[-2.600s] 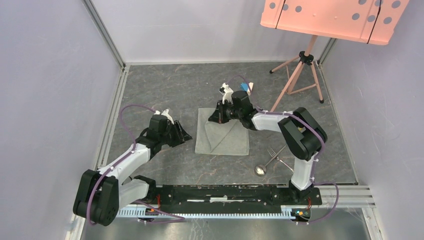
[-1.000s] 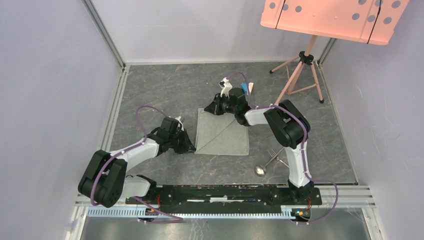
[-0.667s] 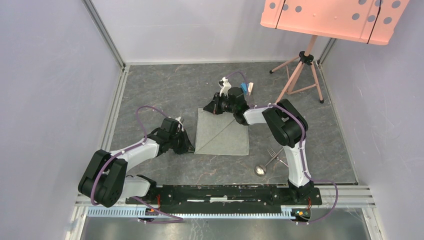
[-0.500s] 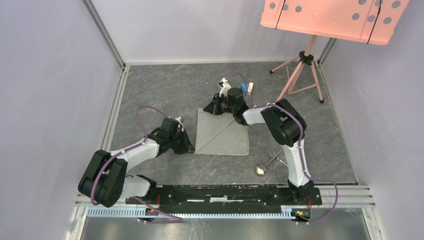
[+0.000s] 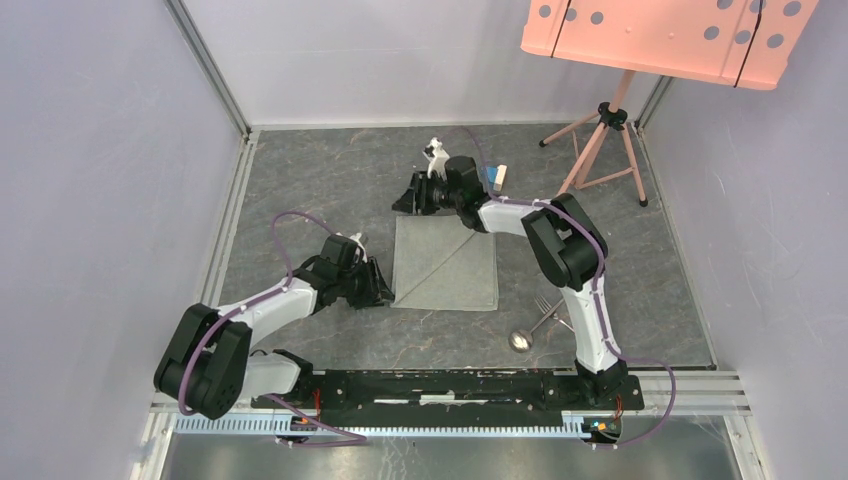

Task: Fold the napkin into a case and place the utensils inside
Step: Fold the top corner of the square-folded napkin at the center of the board, then smooth out the upper triangle-folded napkin at the center of the board.

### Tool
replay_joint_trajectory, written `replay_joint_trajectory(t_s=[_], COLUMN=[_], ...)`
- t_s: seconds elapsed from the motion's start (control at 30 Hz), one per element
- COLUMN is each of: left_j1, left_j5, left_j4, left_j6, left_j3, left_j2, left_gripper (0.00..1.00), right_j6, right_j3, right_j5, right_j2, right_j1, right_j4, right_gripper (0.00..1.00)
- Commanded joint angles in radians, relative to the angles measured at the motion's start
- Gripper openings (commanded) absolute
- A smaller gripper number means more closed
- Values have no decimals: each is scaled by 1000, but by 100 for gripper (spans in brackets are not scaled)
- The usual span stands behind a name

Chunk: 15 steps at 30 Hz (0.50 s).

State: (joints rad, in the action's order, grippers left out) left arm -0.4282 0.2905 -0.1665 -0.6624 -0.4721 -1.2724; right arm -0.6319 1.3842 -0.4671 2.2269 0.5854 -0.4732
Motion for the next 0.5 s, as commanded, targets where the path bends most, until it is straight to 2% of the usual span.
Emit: replay_joint_trajectory(t_s=[0.0, 0.1, 0.17, 0.23, 0.33, 0.4, 0.47], left_j1=[-6, -6, -5, -5, -5, -6, -7], left_j5=[-45, -88, -98, -104, -85, -33, 41], left_j4=[-57, -109, -140, -174, -204, -181, -104], left_j6=[-7, -24, -34, -38, -21, -11, -18], left_j3=[6, 8, 2, -13, -63, -104, -144], left_j2=[65, 135, 191, 233, 270, 259, 211], left_gripper=[50, 55, 57, 63, 68, 70, 70], right_j6=[92, 188, 230, 209, 116, 72, 65], right_j3=[107, -53, -159, -293, -494, -558, -564], right_j5=[-134, -33, 39, 63, 8, -32, -64], right_j2=[-118, -336, -448, -524, -582, -578, -544], right_j1=[-10, -22, -40, -79, -155, -201, -235], right_j4=[168, 200, 218, 163, -36, -126, -142], right_gripper=[54, 77, 84, 85, 84, 80, 70])
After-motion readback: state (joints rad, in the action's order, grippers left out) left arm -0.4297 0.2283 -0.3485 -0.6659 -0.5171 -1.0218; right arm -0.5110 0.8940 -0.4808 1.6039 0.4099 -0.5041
